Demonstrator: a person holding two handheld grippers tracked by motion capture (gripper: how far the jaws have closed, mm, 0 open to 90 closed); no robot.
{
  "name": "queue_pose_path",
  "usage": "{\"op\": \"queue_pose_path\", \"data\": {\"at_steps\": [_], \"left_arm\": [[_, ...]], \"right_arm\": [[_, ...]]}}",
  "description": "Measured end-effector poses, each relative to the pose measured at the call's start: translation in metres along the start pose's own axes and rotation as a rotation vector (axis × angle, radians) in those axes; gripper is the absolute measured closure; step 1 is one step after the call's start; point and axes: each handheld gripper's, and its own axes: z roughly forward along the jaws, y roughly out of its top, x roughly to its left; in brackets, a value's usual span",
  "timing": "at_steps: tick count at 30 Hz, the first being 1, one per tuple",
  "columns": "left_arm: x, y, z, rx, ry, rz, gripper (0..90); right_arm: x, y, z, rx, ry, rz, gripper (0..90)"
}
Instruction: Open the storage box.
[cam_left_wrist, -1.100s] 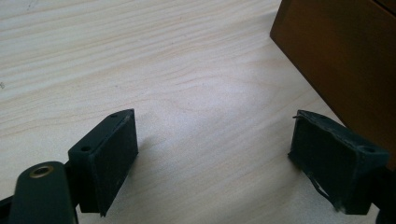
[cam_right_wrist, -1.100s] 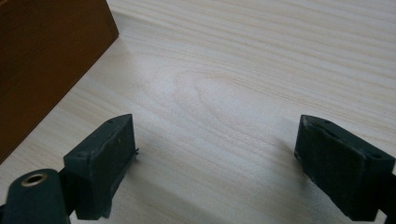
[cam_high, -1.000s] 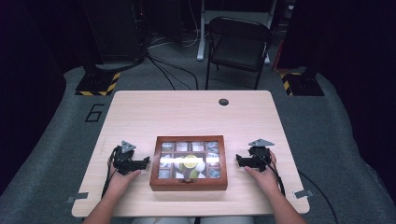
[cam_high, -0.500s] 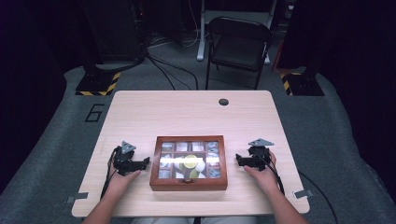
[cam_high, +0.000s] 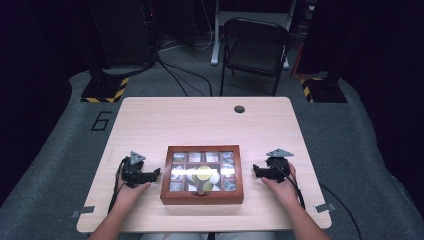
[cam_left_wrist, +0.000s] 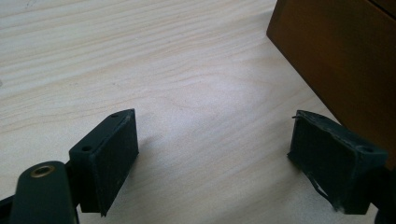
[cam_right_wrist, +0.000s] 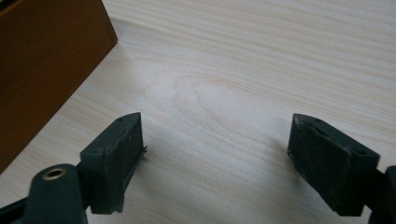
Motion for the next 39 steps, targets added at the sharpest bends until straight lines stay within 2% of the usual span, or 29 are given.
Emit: {"op": "queue_pose_path", "data": {"at_steps": [2, 4, 7, 9, 11, 15, 16, 18, 19, 20, 22, 26, 32, 34, 39], "left_arm": [[0.001, 0.0, -0.001, 0.009, -0.006, 0.0, 15.6], [0.002, 0.001, -0.001, -0.006, -0.025, -0.031, 15.9], [0.004, 0.003, -0.002, -0.008, -0.054, -0.059, 21.6], [0.003, 0.004, -0.003, -0.001, -0.054, -0.064, 24.1], [0.003, 0.005, -0.004, 0.01, -0.057, -0.051, 25.9], [0.0, 0.006, -0.006, 0.026, -0.076, -0.03, 28.6], [-0.001, 0.007, -0.007, 0.032, -0.081, -0.021, 29.4], [-0.004, 0.009, -0.01, 0.025, -0.079, 0.007, 30.2], [-0.005, 0.01, -0.011, 0.019, -0.076, 0.01, 30.6], [-0.006, 0.011, -0.013, 0.022, -0.082, 0.022, 30.8], [-0.009, 0.012, -0.015, 0.013, -0.092, 0.03, 31.0], [-0.011, 0.013, -0.016, 0.018, -0.104, 0.026, 32.2], [-0.012, 0.014, -0.023, 0.009, -0.116, -0.004, 32.3], [-0.013, 0.014, -0.028, 0.002, -0.125, 0.003, 32.2], [-0.016, 0.015, -0.04, -0.017, -0.131, 0.017, 32.1]], "right_arm": [[0.0, 0.0, -0.001, 0.002, -0.003, -0.005, 21.4], [0.0, 0.001, -0.002, 0.007, -0.001, 0.008, 24.3], [0.001, 0.001, -0.005, 0.02, -0.002, 0.015, 29.1], [0.002, 0.002, -0.008, 0.025, -0.003, 0.017, 31.3], [0.003, 0.004, -0.012, 0.012, 0.012, 0.026, 32.8], [0.005, 0.006, -0.02, 0.002, 0.031, 0.001, 33.9], [0.006, 0.007, -0.02, 0.002, 0.038, 0.006, 34.1], [0.009, 0.006, -0.022, 0.006, 0.045, -0.001, 34.5], [0.008, 0.006, -0.023, 0.009, 0.043, -0.027, 34.6], [0.01, 0.006, -0.023, 0.007, 0.04, -0.018, 34.6], [0.009, 0.006, -0.025, 0.002, 0.04, -0.037, 34.5], [0.01, 0.006, -0.03, -0.008, 0.036, -0.023, 34.2], [0.012, 0.007, -0.037, -0.025, 0.049, -0.026, 34.1], [0.013, 0.006, -0.04, -0.031, 0.059, -0.034, 34.3], [0.017, 0.006, -0.052, -0.041, 0.089, -0.017, 35.3]]}}
